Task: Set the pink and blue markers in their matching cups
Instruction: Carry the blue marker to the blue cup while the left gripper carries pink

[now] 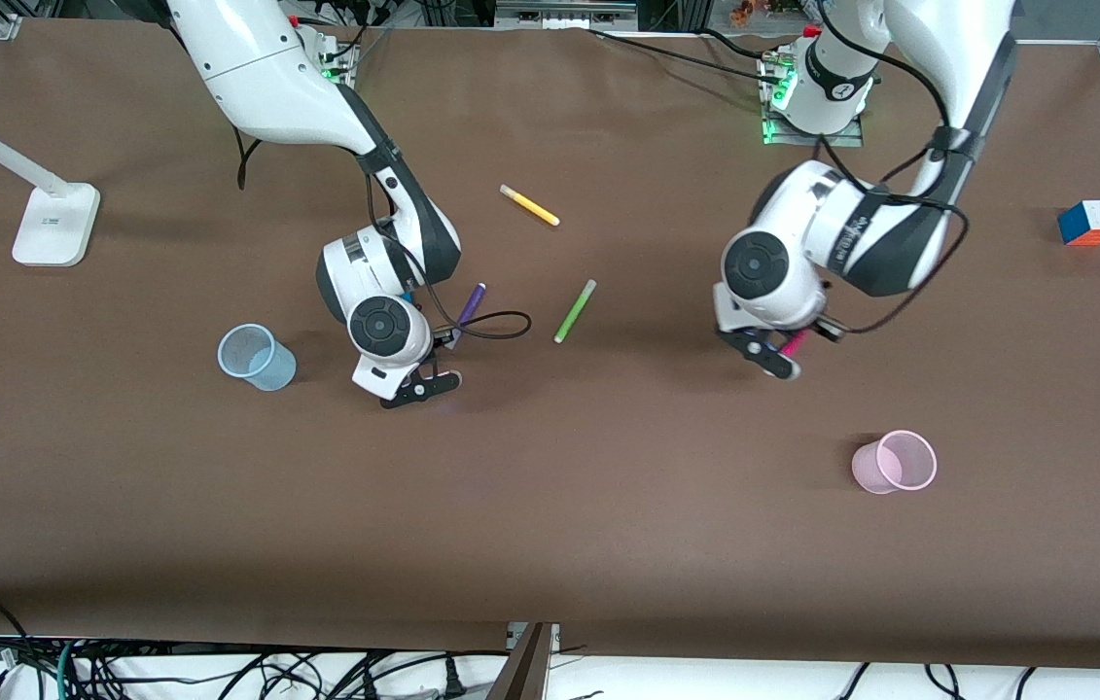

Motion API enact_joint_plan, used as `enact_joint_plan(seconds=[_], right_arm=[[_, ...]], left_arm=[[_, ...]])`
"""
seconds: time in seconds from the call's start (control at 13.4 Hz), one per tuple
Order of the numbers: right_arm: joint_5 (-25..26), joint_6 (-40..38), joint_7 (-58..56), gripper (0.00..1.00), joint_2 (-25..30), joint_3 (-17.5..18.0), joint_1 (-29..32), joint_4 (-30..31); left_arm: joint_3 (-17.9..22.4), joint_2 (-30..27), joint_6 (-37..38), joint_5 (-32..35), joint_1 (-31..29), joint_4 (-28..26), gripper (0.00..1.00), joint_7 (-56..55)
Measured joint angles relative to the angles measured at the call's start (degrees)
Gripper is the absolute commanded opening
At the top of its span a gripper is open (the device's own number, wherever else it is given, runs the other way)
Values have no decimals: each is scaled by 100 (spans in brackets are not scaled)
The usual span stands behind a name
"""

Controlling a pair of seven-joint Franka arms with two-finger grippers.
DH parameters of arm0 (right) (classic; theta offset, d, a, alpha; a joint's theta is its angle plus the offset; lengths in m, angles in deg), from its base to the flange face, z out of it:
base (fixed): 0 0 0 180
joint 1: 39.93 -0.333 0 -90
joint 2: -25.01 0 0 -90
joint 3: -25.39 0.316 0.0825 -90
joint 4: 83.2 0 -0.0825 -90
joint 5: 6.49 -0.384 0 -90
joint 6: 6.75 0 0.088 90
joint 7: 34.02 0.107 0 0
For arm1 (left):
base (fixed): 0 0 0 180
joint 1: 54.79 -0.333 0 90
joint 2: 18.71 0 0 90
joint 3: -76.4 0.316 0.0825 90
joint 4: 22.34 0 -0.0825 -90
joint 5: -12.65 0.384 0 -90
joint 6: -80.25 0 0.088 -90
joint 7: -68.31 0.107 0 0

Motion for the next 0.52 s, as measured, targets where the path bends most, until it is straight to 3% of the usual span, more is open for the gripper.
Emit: enact_joint_plan(seconds=[0.22,0.52], right_arm=[[1,15,-698,0,266,-120,95,-232],[-352,-694,-3243,0,1226,-172,799,-337]], left_arm=[[489,9,94,884,-43,22,0,874],[733,151,-253,1896,-134,137,0,1108]])
